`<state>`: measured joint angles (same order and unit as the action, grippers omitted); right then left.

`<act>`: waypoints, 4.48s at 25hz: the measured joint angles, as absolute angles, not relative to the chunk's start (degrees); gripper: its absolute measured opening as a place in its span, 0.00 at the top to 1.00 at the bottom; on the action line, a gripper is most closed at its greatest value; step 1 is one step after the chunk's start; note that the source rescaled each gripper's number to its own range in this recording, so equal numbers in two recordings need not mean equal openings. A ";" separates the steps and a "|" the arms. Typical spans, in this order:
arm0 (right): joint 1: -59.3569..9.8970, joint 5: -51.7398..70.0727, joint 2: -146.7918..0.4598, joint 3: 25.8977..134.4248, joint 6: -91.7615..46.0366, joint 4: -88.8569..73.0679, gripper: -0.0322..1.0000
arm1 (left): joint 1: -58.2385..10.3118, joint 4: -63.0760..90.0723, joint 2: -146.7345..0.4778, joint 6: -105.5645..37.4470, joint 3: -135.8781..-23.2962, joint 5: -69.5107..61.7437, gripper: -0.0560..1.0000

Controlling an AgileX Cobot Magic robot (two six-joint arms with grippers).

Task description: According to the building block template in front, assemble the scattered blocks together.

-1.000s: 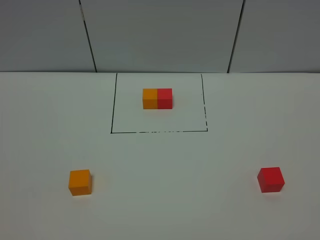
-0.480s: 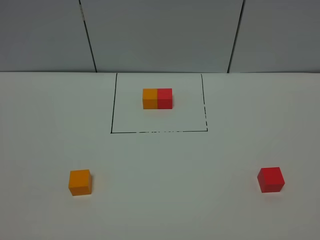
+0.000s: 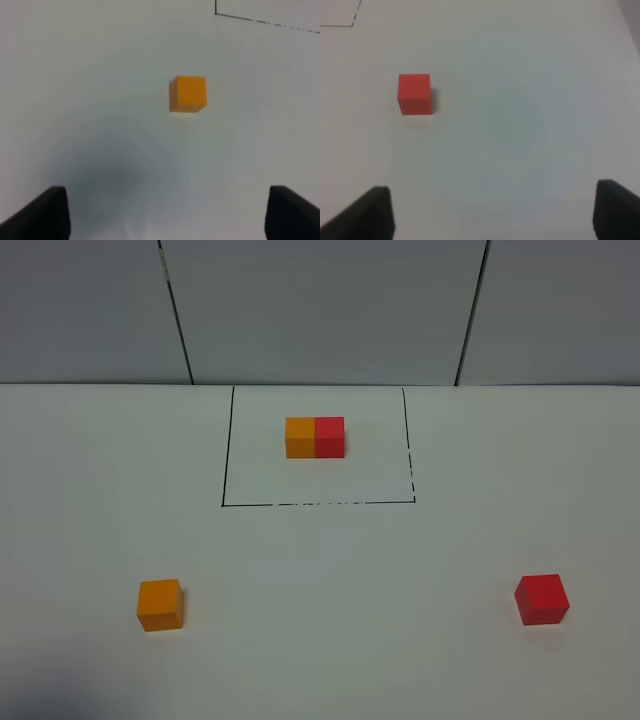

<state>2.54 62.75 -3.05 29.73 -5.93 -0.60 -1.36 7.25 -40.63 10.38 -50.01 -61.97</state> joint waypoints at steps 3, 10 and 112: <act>2.54 62.75 -3.05 29.73 -5.93 -0.60 0.36 | -1.36 8.64 -48.46 11.41 -54.50 -64.28 0.23; 2.54 62.75 -3.05 29.73 -5.93 -0.60 0.36 | -1.36 9.03 -62.94 10.79 -60.41 -68.07 0.23; 2.54 62.75 -3.05 29.73 -5.93 -0.60 0.36 | -16.10 6.48 -113.13 14.90 -61.23 -35.98 0.27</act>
<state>2.54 62.75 -3.05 29.73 -5.93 -0.60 -16.10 6.48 -113.13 14.90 -61.23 -35.98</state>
